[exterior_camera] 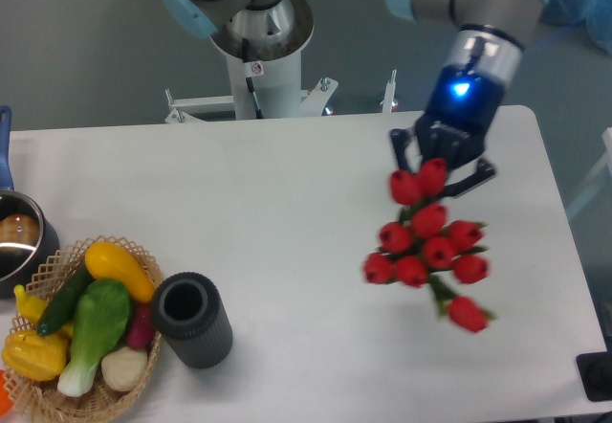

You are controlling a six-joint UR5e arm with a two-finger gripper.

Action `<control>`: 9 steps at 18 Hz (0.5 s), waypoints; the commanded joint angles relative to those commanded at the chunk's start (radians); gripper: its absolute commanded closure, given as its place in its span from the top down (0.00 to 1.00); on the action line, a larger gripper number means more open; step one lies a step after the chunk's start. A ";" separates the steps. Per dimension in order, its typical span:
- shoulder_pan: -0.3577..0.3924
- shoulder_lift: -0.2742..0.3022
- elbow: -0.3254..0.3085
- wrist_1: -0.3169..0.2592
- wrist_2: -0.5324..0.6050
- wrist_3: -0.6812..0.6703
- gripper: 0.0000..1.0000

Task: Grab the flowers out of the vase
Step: 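Carry the held tulips away from the vase over the empty table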

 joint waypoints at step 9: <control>-0.023 0.017 -0.003 -0.072 0.437 0.014 0.00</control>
